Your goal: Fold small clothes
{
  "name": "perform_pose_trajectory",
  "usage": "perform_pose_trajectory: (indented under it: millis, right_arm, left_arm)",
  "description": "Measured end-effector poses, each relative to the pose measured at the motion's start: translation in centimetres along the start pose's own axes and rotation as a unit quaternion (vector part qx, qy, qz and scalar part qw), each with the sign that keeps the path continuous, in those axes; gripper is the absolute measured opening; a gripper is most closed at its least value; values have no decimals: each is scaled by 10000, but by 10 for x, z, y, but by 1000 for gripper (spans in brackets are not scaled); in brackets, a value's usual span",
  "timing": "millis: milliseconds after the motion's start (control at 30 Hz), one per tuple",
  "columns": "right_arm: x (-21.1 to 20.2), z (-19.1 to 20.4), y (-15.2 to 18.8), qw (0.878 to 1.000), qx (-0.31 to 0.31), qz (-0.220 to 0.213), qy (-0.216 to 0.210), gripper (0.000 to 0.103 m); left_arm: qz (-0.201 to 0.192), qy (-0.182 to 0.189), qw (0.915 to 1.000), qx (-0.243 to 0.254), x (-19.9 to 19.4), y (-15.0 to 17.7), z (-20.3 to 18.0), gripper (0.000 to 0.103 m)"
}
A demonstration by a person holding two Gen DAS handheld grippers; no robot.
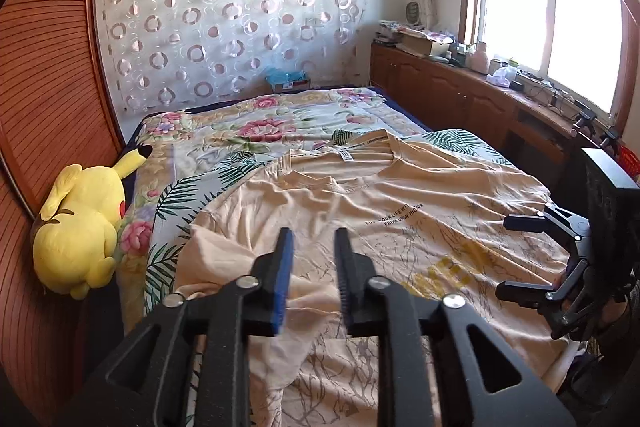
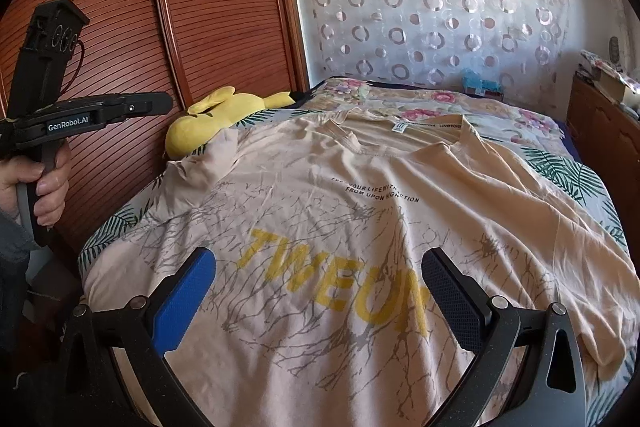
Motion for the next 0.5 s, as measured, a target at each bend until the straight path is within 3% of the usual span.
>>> perform_pose_trajectory:
  millis: [67, 233, 300, 367, 500]
  right_arm:
    - [0, 2, 0, 10000, 11, 12, -9, 103]
    - [3, 2, -8, 9999, -125, 7, -49, 103]
    - [6, 7, -14, 9996, -278, -6, -87, 102]
    - [10, 11, -22, 9991, -400, -32, -144, 100]
    - [24, 24, -42, 9970, -677, -74, -366, 95]
  left_arm:
    - [-54, -76, 9999, -72, -5, 4, 6, 39]
    - [-64, -328, 9989, -334, -11, 20, 24, 41]
    - [-47, -356, 9983, -462, -15, 30, 35, 53]
    - [-76, -362, 9971, -659, -20, 42, 47, 80]
    - [-79, -540, 9931, -1036, -27, 63, 67, 82]
Point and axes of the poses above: each gripper's, at about its wrist camera, not at the fingertips, and x roughly the way its jaws point, z to its left, y to its underside, the point moved 1 cm from there along x, roughly the way its jaws point, and after that the axes turned 11 degrees about y, right-handed, at the moved point
